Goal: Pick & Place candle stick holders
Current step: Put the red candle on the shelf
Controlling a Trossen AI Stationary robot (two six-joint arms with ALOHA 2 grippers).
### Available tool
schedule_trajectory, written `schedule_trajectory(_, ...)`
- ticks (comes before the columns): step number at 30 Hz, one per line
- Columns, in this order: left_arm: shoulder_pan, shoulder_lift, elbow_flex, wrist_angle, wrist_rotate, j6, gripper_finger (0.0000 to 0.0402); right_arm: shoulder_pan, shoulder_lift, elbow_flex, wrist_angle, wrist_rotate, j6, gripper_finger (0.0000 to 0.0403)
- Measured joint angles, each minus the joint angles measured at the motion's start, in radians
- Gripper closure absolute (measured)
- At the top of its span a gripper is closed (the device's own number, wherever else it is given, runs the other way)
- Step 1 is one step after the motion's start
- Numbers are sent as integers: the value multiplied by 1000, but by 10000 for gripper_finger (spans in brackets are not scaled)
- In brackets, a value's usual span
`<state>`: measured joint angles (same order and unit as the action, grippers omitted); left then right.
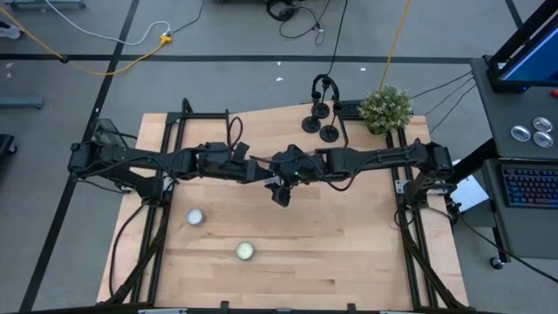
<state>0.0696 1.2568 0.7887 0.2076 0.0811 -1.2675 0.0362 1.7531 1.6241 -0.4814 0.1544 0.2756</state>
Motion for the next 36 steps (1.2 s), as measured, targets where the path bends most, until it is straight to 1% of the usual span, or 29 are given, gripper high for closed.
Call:
schedule_trajectory(5, 1, 0, 0, -5, -2, -7, 240, 3, 0, 0, 1, 10, -10, 111)
schedule_trajectory(11, 9, 1, 0, 0, 2, 16, 242, 9, 0, 0, 2, 1, 1, 111)
schedule_trajectory(15, 8, 1, 0, -3, 2, 16, 235, 11, 0, 0, -1, 1, 3, 111)
schedule_trajectory(21, 9, 0, 0, -14, 0, 27, 248, 11, 0, 1, -8, -3, -2, 102)
schedule_trajectory(27, 14, 0, 0, -29, -10, 32, 236, 12, 0, 1, -65, -10, -2, 95)
schedule_trajectory(33, 37, 0, 0, -33, -4, 55, 259, 12, 0, 0, -111, -6, -3, 93)
schedule_trajectory(36, 55, 0, 0, -34, 6, 59, 252, 12, -15, 0, -149, -1, -3, 94)
